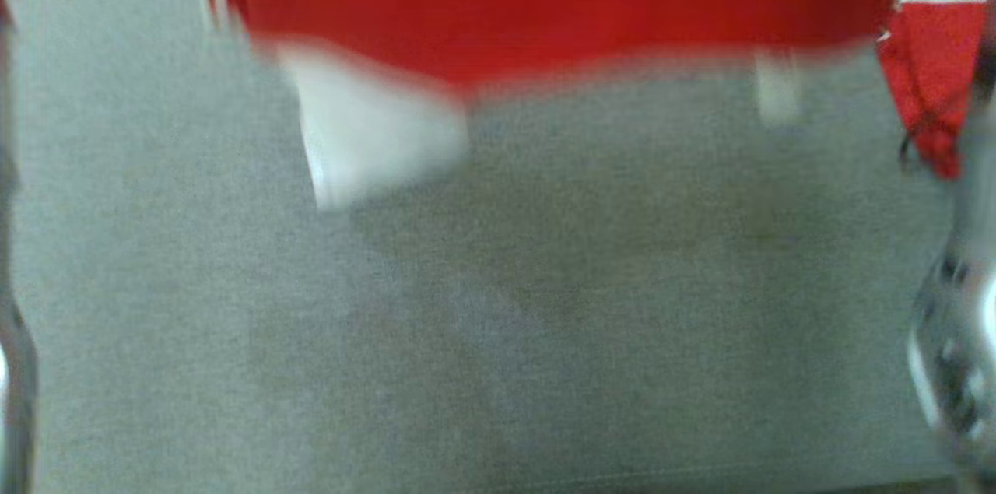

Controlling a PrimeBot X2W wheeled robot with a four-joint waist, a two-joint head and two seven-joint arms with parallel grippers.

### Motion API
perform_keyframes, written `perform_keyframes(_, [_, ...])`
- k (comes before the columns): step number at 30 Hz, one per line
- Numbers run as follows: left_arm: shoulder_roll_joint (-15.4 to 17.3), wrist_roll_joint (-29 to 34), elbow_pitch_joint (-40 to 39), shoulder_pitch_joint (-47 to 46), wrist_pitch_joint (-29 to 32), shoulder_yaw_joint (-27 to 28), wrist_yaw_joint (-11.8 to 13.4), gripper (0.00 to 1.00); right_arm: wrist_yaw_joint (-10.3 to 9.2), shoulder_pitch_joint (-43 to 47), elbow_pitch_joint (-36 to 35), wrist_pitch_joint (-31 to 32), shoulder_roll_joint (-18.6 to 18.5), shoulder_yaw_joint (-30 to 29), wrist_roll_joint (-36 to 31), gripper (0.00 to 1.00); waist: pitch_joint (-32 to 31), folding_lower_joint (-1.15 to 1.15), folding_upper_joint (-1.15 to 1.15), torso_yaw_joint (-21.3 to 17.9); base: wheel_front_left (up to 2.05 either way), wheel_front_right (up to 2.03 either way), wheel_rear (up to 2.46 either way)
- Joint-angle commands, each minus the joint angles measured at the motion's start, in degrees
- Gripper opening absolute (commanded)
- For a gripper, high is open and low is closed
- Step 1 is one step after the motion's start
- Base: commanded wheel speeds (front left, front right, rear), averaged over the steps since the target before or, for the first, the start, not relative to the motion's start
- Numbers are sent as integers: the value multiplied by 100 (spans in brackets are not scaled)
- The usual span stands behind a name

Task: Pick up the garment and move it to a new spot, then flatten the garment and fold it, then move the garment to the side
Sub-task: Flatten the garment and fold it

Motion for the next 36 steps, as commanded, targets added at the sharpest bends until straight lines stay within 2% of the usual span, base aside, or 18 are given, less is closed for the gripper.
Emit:
perform_keyframes(1, [196,61,465,-790,-205,211,-53,0,-4,-767,523,-453,-19,140,-274,0,387,-3,0,8,0,0,0])
perform_keyframes(5, [73,284,1557,-1654,-686,52,-232,0,-4,-1636,1972,-1345,-49,75,-736,0,474,-3,0,95,0,0,0])
perform_keyframes(9, [-116,383,2352,-1883,-1106,-154,-493,0,-4,-1774,3016,-1956,-62,118,-884,0,458,-3,0,227,0,0,0])
perform_keyframes(12, [-239,502,2784,-1658,-1309,-395,-707,0,-4,-1507,3618,-2174,-145,353,-902,0,418,-3,0,326,0,0,0])
perform_keyframes(14, [-283,519,2883,-1522,-1369,-453,-766,0,-4,-1374,3777,-2234,-178,457,-893,0,397,-3,0,354,0,0,0])
perform_keyframes(17, [-338,571,3000,-958,-1509,-610,-935,0,-4,-955,4264,-2287,-254,603,-607,0,294,-3,0,388,0,0,0])
perform_keyframes(20, [-256,706,2942,-191,-1564,-728,-1000,0,-4,-535,4638,-2204,-331,844,-387,0,139,-3,0,427,0,0,0])
perform_keyframes(28, [31,977,2523,2029,-1574,-1208,-1127,0,-4,655,5092,-1423,-637,2191,152,0,-601,-3,0,487,0,0,0])
perform_keyframes(32, [288,923,2226,2733,-1349,-1581,-1171,0,-4,1085,4802,-958,-872,2883,710,0,-912,-3,0,483,0,0,0])
perform_keyframes(36, [636,829,1644,3262,-879,-1930,-1183,0,-4,1485,4254,-450,-1235,3525,1415,0,-1124,-3,0,490,0,0,0])
